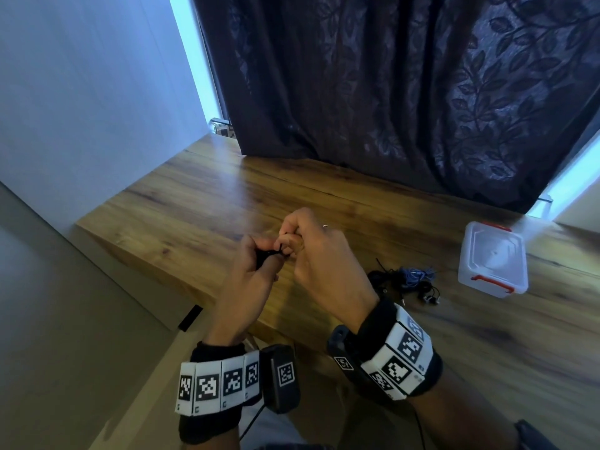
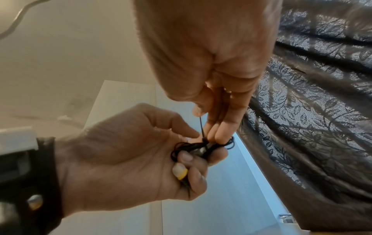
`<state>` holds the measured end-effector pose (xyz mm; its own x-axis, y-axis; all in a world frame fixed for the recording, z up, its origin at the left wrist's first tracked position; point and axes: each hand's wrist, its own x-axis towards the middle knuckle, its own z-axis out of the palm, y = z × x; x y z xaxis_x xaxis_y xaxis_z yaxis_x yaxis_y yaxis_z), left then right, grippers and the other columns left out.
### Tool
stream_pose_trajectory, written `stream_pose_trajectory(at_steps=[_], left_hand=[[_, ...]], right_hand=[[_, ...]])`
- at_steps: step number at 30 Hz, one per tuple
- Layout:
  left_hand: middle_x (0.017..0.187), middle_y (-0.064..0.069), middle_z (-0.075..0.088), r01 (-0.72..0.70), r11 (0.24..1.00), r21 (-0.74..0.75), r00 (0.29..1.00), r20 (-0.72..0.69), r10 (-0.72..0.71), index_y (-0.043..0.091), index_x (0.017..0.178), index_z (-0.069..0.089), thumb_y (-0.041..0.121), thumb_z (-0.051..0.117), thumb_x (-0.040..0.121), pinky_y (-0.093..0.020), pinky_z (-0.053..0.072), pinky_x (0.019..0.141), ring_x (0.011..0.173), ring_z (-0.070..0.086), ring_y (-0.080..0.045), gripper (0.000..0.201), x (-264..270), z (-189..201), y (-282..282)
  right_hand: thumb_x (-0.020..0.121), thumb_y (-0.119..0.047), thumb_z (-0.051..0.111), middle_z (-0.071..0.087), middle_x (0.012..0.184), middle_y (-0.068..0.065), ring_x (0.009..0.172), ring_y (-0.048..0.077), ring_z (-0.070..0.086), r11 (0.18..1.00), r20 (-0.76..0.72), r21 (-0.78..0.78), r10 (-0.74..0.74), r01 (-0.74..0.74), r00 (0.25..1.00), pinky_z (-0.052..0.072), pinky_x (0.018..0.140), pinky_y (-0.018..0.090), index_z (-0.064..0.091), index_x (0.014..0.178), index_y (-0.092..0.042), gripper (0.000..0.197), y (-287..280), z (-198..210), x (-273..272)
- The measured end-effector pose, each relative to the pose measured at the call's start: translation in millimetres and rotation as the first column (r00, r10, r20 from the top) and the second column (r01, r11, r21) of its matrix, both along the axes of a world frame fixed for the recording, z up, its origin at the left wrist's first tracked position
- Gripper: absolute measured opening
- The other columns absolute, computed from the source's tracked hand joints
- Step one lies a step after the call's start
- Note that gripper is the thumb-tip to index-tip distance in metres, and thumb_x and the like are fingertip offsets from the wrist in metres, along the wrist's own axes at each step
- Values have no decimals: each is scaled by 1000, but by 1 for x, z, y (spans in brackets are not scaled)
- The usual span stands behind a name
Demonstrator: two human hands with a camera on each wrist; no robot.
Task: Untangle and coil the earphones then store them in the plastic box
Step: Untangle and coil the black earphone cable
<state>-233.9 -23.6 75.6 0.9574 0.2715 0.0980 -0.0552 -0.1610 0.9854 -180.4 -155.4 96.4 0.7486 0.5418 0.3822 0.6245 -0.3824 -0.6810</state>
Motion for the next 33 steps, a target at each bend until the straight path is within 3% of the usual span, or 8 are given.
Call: stream_pose_trajectory(at_steps=[4,9,13,18,23,28,30,33], left_hand=[[92,2,62,4,992,126,998,55,-11,12,102,56,29,61,95,-35,49,75,84,61,-11,19,1,-3,1],[81,7,59,13,994,110,998,59,-20,16,91,55,45,56,87,-40,47,73,76,56,-13,30,1,-5,-5],[79,1,58,6,994,114,998,58,-12,17,88,52,37,54,90,-40,47,71,75,55,-15,20,8,-6,-8],[63,18,62,-1,996,94,998,64,-5,12,86,52,14,56,98,-15,43,62,63,56,4,13,10,-10,-9],[69,12,59,11,995,98,995,96,-20,9,89,53,22,57,98,-26,42,65,66,55,-4,16,10,-11,-8],[70,17,61,62,995,73,991,113,-70,6,96,57,20,55,98,-18,43,65,68,56,0,14,8,-9,-12],[67,15,60,70,994,86,988,128,-81,6,94,57,17,55,98,-17,42,63,65,54,-1,13,8,-8,-13],[68,12,56,73,989,128,988,127,-89,17,87,55,19,57,99,-29,43,62,66,52,-8,12,10,-8,-18]], right_hand=[[95,-25,46,60,88,1,75,18,62,1000,3,20,-4,4,1000,56,63,43,47,101,-21,7,0,7,-4],[81,7,62,53,88,-2,80,16,50,998,54,28,-52,51,997,51,67,42,50,89,-17,28,3,10,3],[80,14,58,55,83,1,78,19,53,992,1,115,-58,58,998,51,63,39,53,87,-12,27,3,9,9],[98,-10,61,64,88,-7,82,8,64,987,-230,158,3,34,973,61,71,35,63,98,-21,12,-7,6,15],[93,-19,70,60,92,-18,96,7,57,1000,-167,24,14,-10,986,53,87,35,67,99,-25,9,-14,3,14],[93,-5,63,60,91,-1,90,16,54,995,-152,100,-4,19,988,51,78,37,59,92,-17,12,-13,5,11],[91,2,61,57,88,1,83,15,52,991,-157,130,-4,24,988,48,68,28,55,91,-13,16,-13,5,10],[85,11,58,54,87,4,80,14,50,985,-146,161,-30,54,989,43,60,16,53,89,-10,22,-14,1,8]])
